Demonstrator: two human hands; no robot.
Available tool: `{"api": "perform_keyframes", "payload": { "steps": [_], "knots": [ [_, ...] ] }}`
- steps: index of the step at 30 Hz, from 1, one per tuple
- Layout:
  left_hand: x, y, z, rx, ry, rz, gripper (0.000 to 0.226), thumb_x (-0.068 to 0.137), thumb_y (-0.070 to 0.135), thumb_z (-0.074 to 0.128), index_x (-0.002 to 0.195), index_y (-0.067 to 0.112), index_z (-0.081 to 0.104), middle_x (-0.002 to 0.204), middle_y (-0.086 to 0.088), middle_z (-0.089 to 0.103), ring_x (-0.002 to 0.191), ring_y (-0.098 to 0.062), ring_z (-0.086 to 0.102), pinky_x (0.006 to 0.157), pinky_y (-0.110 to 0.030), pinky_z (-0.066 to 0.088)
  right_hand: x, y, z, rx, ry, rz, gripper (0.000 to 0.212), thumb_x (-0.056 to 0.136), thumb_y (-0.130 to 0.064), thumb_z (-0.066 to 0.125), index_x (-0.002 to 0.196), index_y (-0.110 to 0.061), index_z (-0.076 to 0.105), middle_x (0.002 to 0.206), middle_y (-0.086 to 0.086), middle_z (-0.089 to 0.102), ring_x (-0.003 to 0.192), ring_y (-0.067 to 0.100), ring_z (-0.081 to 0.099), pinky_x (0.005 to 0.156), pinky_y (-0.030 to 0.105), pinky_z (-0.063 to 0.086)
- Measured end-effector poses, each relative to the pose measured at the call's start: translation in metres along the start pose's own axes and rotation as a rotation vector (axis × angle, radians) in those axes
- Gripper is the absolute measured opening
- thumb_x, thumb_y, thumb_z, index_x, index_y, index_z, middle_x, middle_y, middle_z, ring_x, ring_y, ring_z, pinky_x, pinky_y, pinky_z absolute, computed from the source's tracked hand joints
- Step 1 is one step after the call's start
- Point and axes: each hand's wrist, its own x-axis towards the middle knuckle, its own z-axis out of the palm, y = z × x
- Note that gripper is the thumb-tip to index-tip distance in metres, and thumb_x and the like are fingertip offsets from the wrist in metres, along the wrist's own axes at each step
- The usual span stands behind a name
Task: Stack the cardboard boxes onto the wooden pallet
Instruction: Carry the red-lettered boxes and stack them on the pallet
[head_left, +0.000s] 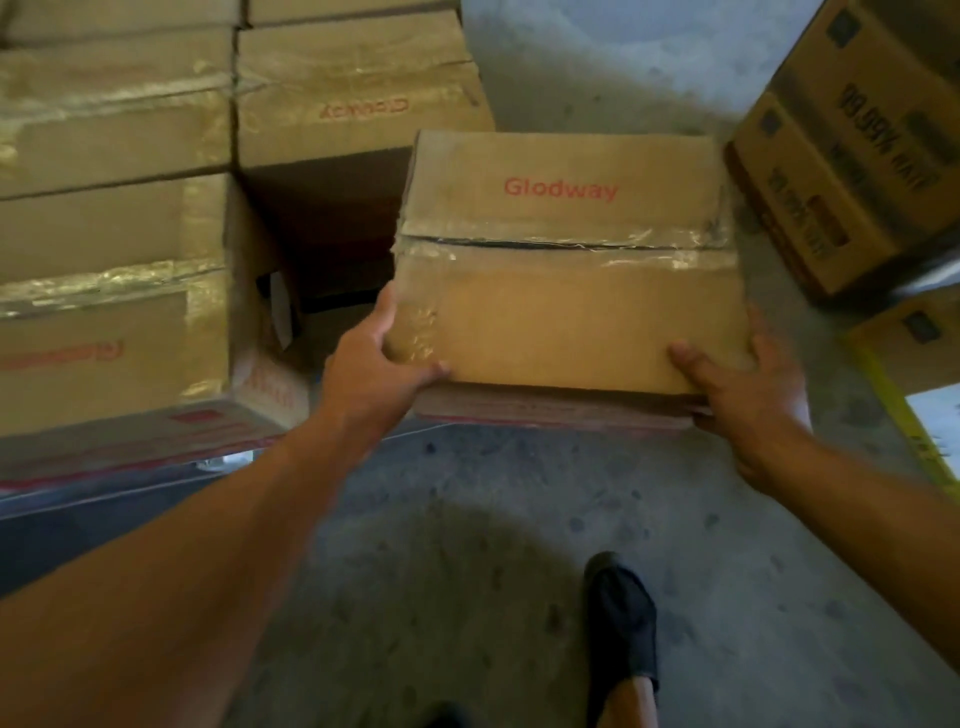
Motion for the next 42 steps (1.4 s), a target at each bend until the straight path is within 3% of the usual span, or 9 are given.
{"api": "perform_keyframes", "payload": {
  "steps": [2, 4, 6, 9, 16, 20, 24, 30, 42],
  "knots": [
    [-0.013, -0.019, -0.017, -0.055, 0.037, -0.041, 0.095, 0.075, 0.017, 0.085, 0.145, 0.049, 0.029, 0.102, 0.053, 0.048, 0.102, 0.006, 0.050, 0.094, -0.036, 0.050, -0.002, -0.008, 0.018, -0.022, -0.043, -0.027, 0.108, 0.062, -0.068, 0.078, 0.154, -0.045, 0.025, 0.152, -0.001, 0.043, 0.131, 0.030, 0.050, 0.100, 0.058, 0.050],
    [-0.023, -0.032, -0.034, -0.102, 0.079, -0.093, 0.088, 0.075, 0.011, 0.084, 0.135, 0.052, 0.035, 0.082, 0.058, 0.049, 0.090, 0.016, 0.053, 0.094, -0.043, 0.054, -0.004, -0.016, 0.038, -0.028, -0.095, -0.053, 0.101, 0.070, -0.061, 0.079, 0.154, -0.044, 0.026, 0.152, -0.001, 0.043, 0.131, 0.029, 0.050, 0.101, 0.057, 0.050],
    [-0.029, -0.041, -0.049, -0.147, 0.136, -0.131, 0.092, 0.076, 0.008, 0.084, 0.144, 0.047, 0.037, 0.092, 0.055, 0.052, 0.092, 0.015, 0.057, 0.096, -0.045, 0.054, -0.003, -0.025, 0.058, -0.030, -0.146, -0.079, 0.098, 0.073, -0.056, 0.080, 0.154, -0.042, 0.027, 0.152, -0.001, 0.043, 0.132, 0.028, 0.049, 0.102, 0.056, 0.049],
    [-0.033, -0.047, -0.069, -0.143, 0.205, -0.171, 0.098, 0.076, 0.011, 0.085, 0.153, 0.037, 0.030, 0.131, 0.029, 0.047, 0.120, -0.010, 0.055, 0.099, -0.048, 0.053, -0.002, -0.037, 0.086, 0.005, -0.207, -0.089, 0.098, 0.075, -0.050, 0.082, 0.155, -0.039, 0.028, 0.152, -0.001, 0.044, 0.131, 0.027, 0.050, 0.103, 0.055, 0.048],
    [-0.015, -0.053, -0.094, -0.072, 0.319, -0.248, 0.099, 0.074, 0.014, 0.087, 0.155, 0.027, 0.032, 0.149, 0.003, 0.049, 0.119, -0.019, 0.060, 0.098, -0.041, 0.054, 0.012, -0.051, 0.133, 0.039, -0.276, -0.071, 0.103, 0.066, -0.059, 0.083, 0.154, -0.039, 0.032, 0.145, -0.006, 0.048, 0.127, 0.024, 0.053, 0.100, 0.055, 0.051],
    [0.005, -0.052, -0.085, 0.061, 0.399, -0.338, 0.078, 0.072, 0.025, 0.089, 0.139, 0.011, 0.053, 0.131, -0.004, 0.062, 0.115, -0.024, 0.061, 0.097, -0.038, 0.054, 0.026, -0.054, 0.142, -0.001, -0.303, -0.062, 0.115, 0.056, -0.068, 0.079, 0.155, -0.038, 0.027, 0.145, -0.008, 0.044, 0.130, 0.023, 0.050, 0.103, 0.057, 0.048],
    [0.018, -0.049, -0.073, 0.264, 0.521, -0.376, 0.045, 0.069, 0.028, 0.090, 0.102, 0.009, 0.068, 0.098, 0.001, 0.066, 0.094, -0.021, 0.062, 0.076, -0.026, 0.048, 0.035, -0.051, 0.150, -0.029, -0.331, -0.084, 0.109, 0.059, -0.072, 0.074, 0.153, -0.040, 0.029, 0.150, -0.006, 0.043, 0.131, 0.023, 0.050, 0.102, 0.058, 0.048],
    [0.029, -0.037, -0.076, 0.480, 0.472, -0.429, 0.042, 0.067, 0.032, 0.091, 0.085, 0.003, 0.067, 0.097, -0.009, 0.072, 0.095, -0.027, 0.067, 0.069, -0.031, 0.044, 0.037, -0.045, 0.157, -0.059, -0.279, -0.112, 0.090, 0.078, -0.062, 0.073, 0.154, -0.038, 0.030, 0.149, -0.006, 0.048, 0.132, 0.021, 0.050, 0.109, 0.051, 0.045],
    [0.021, -0.024, -0.073, 0.734, 0.399, -0.514, 0.054, 0.076, 0.049, 0.082, 0.110, 0.010, 0.067, 0.125, -0.015, 0.058, 0.104, -0.033, 0.062, 0.069, -0.038, 0.045, 0.043, -0.049, 0.154, -0.299, -0.281, -0.178, 0.091, 0.085, -0.062, 0.065, 0.159, -0.030, 0.022, 0.157, 0.001, 0.041, 0.141, 0.027, 0.042, 0.118, 0.042, 0.032]
  ]
}}
